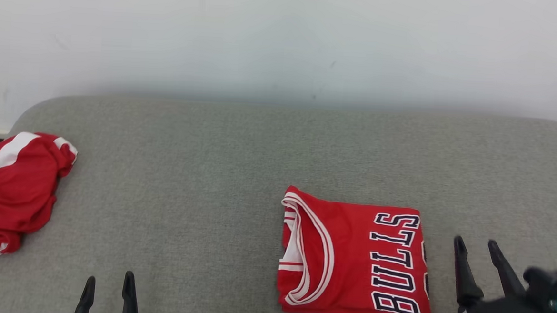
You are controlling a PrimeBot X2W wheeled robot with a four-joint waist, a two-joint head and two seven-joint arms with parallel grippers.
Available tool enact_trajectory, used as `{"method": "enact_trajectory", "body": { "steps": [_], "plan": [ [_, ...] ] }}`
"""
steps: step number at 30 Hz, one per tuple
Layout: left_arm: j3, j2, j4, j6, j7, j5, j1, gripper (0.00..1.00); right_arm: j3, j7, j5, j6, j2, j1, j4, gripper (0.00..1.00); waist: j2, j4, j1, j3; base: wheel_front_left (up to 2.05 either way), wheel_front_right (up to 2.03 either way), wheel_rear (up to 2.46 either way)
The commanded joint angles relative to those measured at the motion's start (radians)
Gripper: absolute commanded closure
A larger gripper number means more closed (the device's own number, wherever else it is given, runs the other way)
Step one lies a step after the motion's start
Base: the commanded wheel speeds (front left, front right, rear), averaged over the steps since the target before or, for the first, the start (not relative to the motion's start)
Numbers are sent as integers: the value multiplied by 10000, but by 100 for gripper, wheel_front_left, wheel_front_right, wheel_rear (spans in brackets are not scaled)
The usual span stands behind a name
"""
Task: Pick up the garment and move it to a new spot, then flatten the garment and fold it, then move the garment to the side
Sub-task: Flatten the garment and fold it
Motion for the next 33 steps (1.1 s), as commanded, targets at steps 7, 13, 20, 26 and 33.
{"method": "enact_trajectory", "body": {
  "steps": [7,13,20,26,33],
  "plan": [
    [189,-6,108,-55,-27,-16,369,0,71,-1424,-851,-21,176,1184,-176,0,0,-464,1,-455,0,0,0],
    [293,-4,236,-109,-27,7,601,0,295,-1758,-1099,-21,345,1657,6,0,0,-513,1,-734,0,0,0],
    [447,-6,221,-165,-27,66,804,0,441,-1780,-1284,-21,393,1728,52,0,0,-532,1,-851,0,0,0],
    [467,-7,182,-140,-27,74,870,0,520,-1710,-1332,-21,377,1726,-31,0,0,-498,1,-860,0,0,0],
    [394,-6,268,-227,-27,149,839,0,650,-1658,-1277,-21,438,1675,-125,0,0,-521,1,-803,0,0,0]
  ]
}}
